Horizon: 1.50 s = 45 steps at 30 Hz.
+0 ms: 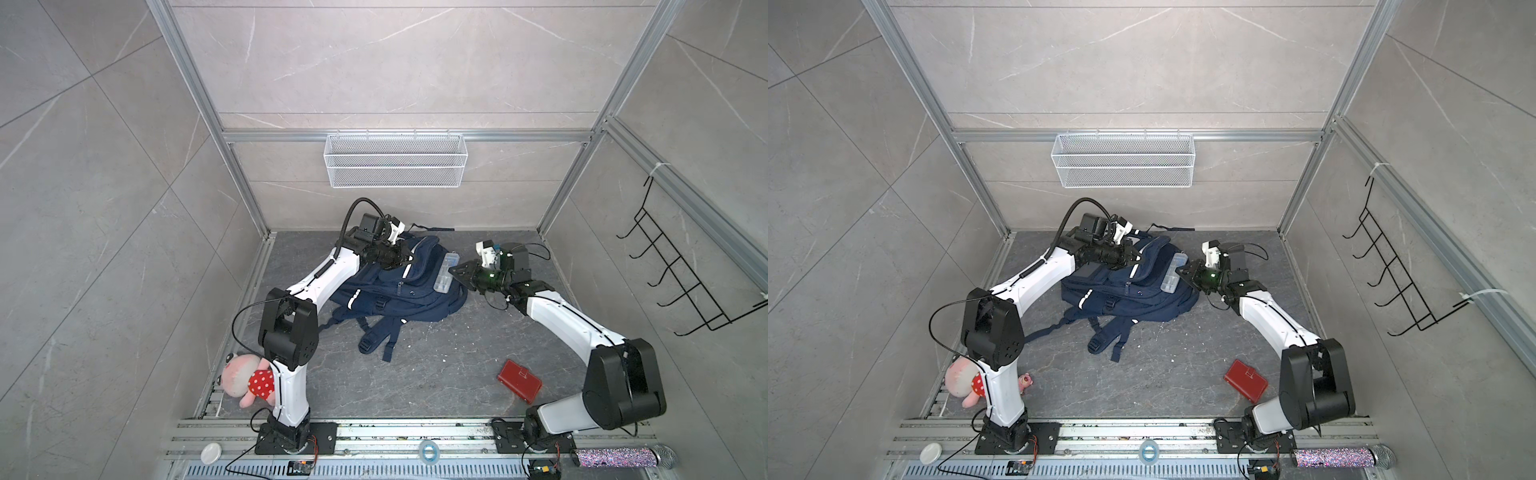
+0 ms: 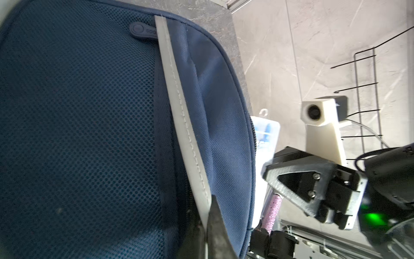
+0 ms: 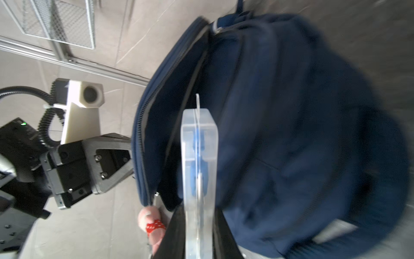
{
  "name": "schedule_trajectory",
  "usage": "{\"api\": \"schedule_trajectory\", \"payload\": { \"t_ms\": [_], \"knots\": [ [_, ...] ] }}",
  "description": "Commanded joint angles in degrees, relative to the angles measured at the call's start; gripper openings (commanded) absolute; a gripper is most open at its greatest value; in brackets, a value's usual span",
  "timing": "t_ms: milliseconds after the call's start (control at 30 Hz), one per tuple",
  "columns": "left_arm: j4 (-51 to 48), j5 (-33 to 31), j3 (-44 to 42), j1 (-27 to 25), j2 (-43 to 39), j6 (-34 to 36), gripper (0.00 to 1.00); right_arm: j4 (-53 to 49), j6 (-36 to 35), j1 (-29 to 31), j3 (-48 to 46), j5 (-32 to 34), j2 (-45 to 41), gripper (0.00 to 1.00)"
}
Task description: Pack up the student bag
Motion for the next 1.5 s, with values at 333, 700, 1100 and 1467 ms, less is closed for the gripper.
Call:
{"api": "schedule_trajectory", "payload": {
  "t_ms": [333,700,1100,1467],
  "knots": [
    [14.92,8.73,-3.64,-0.28,-7.49,-4.87,0.00,25.22,17.52,6.05,7.40,-1.86,16.75,0.00],
    [17.07,9.53,-5.14,-0.31,-7.02,-6.20,0.00,26.18,19.10,11.67,17.39,-2.04,31.43,0.02],
    [21.12,5.49,-12.02,3.44,-8.51,-10.17,0.00,12.14,9.11,11.43,16.66,0.86,22.90,0.84],
    [16.16,4.01,-14.21,6.70,-5.80,-1.99,0.00,-14.16,0.03,10.89,13.58,10.38,6.56,1.00]
  ]
}}
